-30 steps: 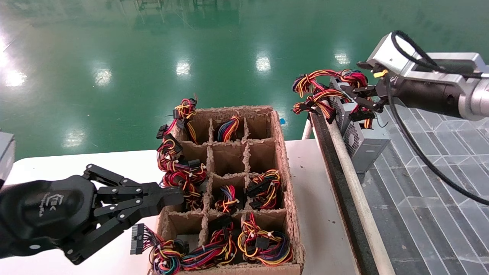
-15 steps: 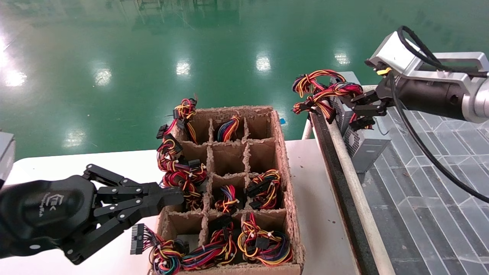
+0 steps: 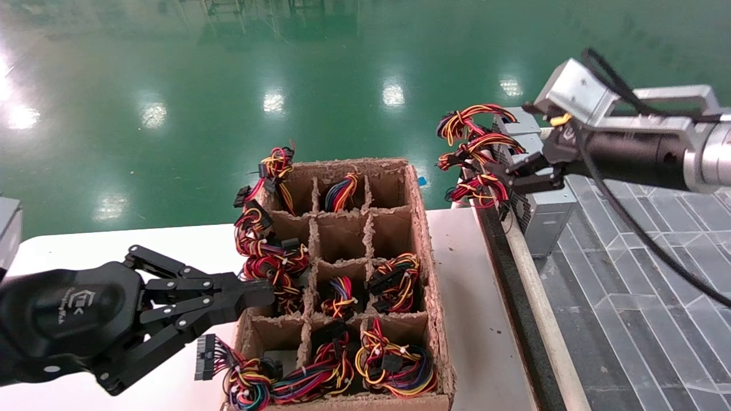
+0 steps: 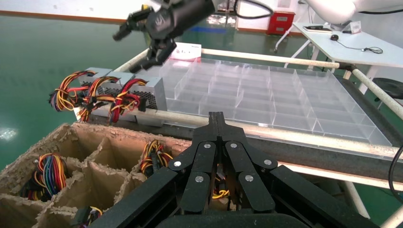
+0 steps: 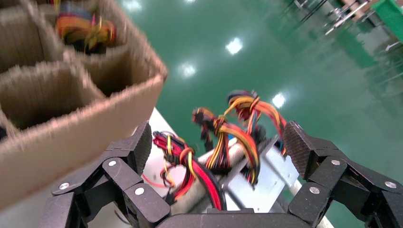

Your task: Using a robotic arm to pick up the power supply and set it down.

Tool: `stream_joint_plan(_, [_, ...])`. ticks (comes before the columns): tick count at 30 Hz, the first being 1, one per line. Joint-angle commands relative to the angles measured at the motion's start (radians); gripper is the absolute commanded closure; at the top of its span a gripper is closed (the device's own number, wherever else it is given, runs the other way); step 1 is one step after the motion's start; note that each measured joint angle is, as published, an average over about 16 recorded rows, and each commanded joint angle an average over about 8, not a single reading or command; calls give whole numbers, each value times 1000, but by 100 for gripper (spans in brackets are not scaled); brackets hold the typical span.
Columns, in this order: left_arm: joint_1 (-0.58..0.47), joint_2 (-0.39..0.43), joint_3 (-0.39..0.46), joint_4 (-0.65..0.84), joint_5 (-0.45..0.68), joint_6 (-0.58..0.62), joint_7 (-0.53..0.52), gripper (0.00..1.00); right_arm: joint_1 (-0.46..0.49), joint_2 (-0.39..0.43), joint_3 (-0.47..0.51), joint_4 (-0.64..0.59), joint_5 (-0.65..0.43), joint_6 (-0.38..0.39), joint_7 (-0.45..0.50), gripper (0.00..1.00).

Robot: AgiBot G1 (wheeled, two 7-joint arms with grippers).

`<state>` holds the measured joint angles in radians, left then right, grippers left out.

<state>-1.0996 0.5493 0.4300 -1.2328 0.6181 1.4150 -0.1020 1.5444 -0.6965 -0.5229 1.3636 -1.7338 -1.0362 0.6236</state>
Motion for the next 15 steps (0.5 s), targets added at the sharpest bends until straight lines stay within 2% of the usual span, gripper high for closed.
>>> stream_joint_plan(1, [0, 0, 0, 0, 0, 0, 0, 100, 5, 0, 8, 0, 22, -2, 2, 0])
stream_joint_plan(7, [0, 0, 0, 0, 0, 0, 0, 100, -60, 32, 82, -3, 194, 35, -30, 0])
stream_joint_plan(11, [0, 0, 0, 0, 0, 0, 0, 100, -87, 39, 100, -5, 247, 28, -42, 0])
stream_joint_plan(15, [0, 0, 0, 0, 0, 0, 0, 100, -93, 41, 102, -9, 274, -11, -66, 0])
